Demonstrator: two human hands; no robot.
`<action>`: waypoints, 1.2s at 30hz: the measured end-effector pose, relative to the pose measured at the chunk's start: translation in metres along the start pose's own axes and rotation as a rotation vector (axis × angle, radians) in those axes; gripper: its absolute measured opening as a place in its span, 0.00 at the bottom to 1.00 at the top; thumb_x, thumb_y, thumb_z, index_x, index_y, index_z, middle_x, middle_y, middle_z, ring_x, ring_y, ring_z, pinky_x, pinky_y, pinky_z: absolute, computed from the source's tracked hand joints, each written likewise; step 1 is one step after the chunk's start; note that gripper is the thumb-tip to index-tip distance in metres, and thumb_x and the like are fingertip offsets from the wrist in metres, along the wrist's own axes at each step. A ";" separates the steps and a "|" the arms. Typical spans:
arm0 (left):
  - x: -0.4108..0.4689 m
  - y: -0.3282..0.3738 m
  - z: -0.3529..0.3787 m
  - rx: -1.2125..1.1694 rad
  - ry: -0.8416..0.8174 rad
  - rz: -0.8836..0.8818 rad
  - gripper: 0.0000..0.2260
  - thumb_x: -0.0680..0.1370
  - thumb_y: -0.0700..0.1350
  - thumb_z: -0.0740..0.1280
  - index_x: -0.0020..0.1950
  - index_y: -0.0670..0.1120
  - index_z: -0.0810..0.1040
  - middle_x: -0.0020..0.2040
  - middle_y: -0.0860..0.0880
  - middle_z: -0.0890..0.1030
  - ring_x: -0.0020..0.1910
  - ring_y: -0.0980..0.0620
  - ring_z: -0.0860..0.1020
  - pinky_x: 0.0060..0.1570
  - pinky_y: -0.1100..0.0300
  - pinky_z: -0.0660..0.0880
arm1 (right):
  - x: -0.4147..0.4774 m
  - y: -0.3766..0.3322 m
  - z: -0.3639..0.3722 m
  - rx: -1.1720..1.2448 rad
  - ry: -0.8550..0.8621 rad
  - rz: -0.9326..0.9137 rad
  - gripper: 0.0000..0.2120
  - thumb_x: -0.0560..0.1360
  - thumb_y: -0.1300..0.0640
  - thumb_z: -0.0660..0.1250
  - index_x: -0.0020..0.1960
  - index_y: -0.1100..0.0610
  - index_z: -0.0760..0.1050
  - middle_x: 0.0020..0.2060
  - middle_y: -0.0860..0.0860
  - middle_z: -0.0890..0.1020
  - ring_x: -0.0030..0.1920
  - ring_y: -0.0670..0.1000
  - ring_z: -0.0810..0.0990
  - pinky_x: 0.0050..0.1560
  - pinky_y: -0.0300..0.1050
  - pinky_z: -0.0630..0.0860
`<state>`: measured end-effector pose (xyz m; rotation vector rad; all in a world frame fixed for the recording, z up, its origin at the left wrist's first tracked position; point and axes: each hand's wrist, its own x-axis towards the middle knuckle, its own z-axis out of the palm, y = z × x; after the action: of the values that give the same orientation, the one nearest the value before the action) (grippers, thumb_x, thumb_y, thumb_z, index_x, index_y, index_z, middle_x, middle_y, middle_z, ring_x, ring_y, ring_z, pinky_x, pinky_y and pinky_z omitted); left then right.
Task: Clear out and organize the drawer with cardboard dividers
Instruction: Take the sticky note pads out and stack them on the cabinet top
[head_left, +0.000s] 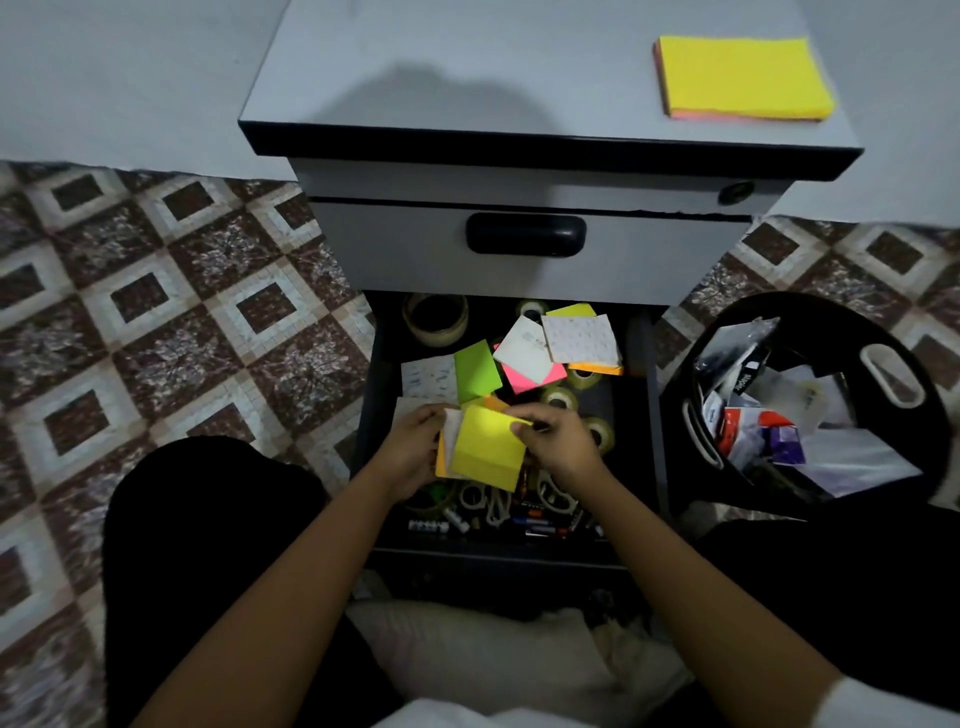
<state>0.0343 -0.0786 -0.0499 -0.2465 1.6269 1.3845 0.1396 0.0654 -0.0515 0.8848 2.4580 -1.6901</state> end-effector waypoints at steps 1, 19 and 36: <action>-0.001 -0.001 0.000 0.021 -0.009 0.006 0.15 0.83 0.43 0.55 0.67 0.38 0.70 0.57 0.40 0.77 0.49 0.43 0.78 0.46 0.51 0.78 | 0.001 0.000 0.007 -0.020 -0.013 0.009 0.11 0.77 0.63 0.65 0.58 0.61 0.78 0.57 0.57 0.80 0.59 0.56 0.77 0.54 0.42 0.73; 0.003 -0.016 -0.025 0.551 0.131 0.072 0.19 0.80 0.35 0.56 0.72 0.41 0.63 0.49 0.49 0.70 0.37 0.56 0.68 0.34 0.61 0.65 | 0.043 0.002 0.042 -0.199 0.188 0.245 0.10 0.76 0.60 0.66 0.53 0.66 0.76 0.50 0.65 0.79 0.51 0.62 0.77 0.41 0.43 0.64; 0.002 -0.007 -0.006 0.260 0.168 0.079 0.16 0.81 0.36 0.54 0.68 0.39 0.68 0.59 0.41 0.72 0.53 0.43 0.72 0.53 0.47 0.73 | 0.003 -0.014 0.013 0.311 0.406 0.212 0.11 0.79 0.62 0.62 0.57 0.67 0.75 0.52 0.59 0.78 0.52 0.52 0.73 0.38 0.40 0.64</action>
<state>0.0347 -0.0850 -0.0561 -0.1488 1.9542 1.2202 0.1266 0.0523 -0.0462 1.6049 2.2303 -2.0090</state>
